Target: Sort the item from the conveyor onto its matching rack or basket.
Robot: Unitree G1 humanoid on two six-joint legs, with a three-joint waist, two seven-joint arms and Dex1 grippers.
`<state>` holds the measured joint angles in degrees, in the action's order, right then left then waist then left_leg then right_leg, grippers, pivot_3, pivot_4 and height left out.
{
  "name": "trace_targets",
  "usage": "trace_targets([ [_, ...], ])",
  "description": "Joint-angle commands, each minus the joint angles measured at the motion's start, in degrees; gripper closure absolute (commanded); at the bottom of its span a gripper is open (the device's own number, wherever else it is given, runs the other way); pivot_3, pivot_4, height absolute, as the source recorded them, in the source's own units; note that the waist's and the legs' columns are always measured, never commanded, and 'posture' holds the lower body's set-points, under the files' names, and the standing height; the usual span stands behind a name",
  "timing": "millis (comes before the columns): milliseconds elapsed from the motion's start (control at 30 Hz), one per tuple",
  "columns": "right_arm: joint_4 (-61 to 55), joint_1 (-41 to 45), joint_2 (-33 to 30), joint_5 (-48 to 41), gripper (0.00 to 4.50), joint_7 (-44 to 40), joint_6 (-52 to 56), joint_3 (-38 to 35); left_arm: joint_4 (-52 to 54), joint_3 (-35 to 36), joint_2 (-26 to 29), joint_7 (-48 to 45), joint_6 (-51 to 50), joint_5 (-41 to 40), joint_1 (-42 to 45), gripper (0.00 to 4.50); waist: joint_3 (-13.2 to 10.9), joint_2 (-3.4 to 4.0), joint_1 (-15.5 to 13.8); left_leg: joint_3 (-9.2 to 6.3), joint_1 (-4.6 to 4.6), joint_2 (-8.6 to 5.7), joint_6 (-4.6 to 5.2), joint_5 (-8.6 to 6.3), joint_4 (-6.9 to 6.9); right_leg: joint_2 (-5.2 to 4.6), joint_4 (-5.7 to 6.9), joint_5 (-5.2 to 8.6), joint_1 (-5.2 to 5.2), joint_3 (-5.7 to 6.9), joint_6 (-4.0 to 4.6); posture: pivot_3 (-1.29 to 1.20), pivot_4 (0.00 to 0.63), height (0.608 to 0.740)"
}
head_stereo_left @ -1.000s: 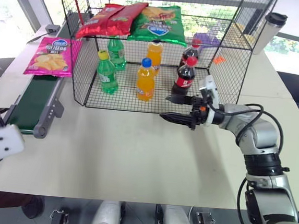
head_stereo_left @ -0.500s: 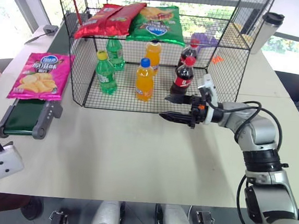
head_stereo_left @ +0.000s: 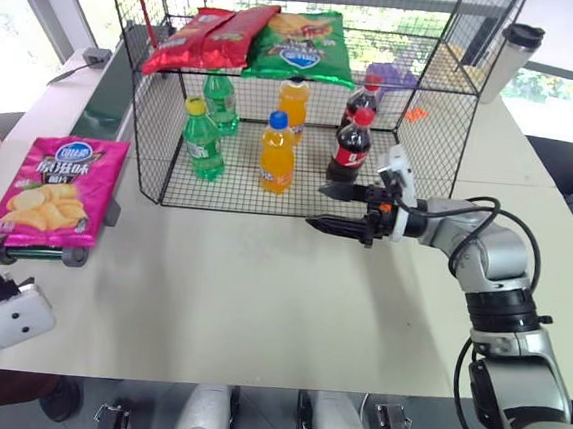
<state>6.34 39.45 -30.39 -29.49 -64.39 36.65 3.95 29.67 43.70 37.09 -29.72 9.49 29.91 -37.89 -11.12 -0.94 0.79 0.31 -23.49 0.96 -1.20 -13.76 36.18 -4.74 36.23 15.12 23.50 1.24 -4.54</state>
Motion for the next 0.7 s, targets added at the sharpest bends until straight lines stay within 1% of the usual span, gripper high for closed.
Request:
trace_targets([
  [33,-2.7,0.2,-0.4,-0.6,0.05,0.4,-0.3,-1.4,0.0,0.1,0.5,0.8,0.5,0.5,0.1,0.59,0.0,0.00,0.0,0.00,0.00,0.00,0.00,0.00,0.00,0.01,0.00,0.00,0.00,0.00,0.00,0.00,0.150,0.740],
  [333,-2.9,0.3,-0.4,-0.4,0.05,1.6,-0.7,-1.6,-1.6,-1.5,1.6,0.9,0.5,0.7,2.2,0.59,0.0,-0.01,0.0,-0.01,0.01,0.00,0.00,0.00,0.04,0.09,0.05,-0.09,-0.01,0.03,-0.16,0.00,0.150,0.740],
  [367,-2.9,0.2,-0.4,-0.4,0.00,1.7,-0.7,-1.6,-1.7,-1.5,1.6,0.9,0.6,0.7,2.2,1.11,0.0,-0.01,0.0,0.00,0.01,0.00,0.00,0.00,0.04,0.09,0.05,-0.09,-0.02,0.02,-0.16,0.00,0.150,0.740],
  [400,-3.0,0.1,-0.4,-0.4,0.00,1.8,-0.8,-1.7,-1.6,-1.5,1.5,0.9,0.7,0.6,2.2,1.44,0.0,-0.01,0.0,0.00,0.01,0.00,0.00,0.00,0.05,0.09,0.05,-0.10,-0.02,0.02,-0.18,0.00,0.150,0.740],
  [633,-2.5,0.2,-0.2,-0.2,0.00,2.2,-1.6,-1.5,-0.5,0.6,0.8,1.4,1.1,0.8,1.0,4.47,0.0,-0.01,0.0,0.00,0.02,0.00,0.00,0.00,0.05,0.09,0.08,-0.11,-0.02,0.02,-0.19,0.00,0.150,0.740],
  [700,-2.1,0.2,0.1,-0.1,0.00,2.2,-1.9,-1.3,-0.5,1.2,0.9,1.4,0.9,1.0,0.8,4.47,0.0,-0.01,0.0,0.00,0.02,0.00,0.00,0.00,0.05,0.09,0.08,-0.11,-0.02,0.02,-0.19,0.00,0.150,0.740],
])
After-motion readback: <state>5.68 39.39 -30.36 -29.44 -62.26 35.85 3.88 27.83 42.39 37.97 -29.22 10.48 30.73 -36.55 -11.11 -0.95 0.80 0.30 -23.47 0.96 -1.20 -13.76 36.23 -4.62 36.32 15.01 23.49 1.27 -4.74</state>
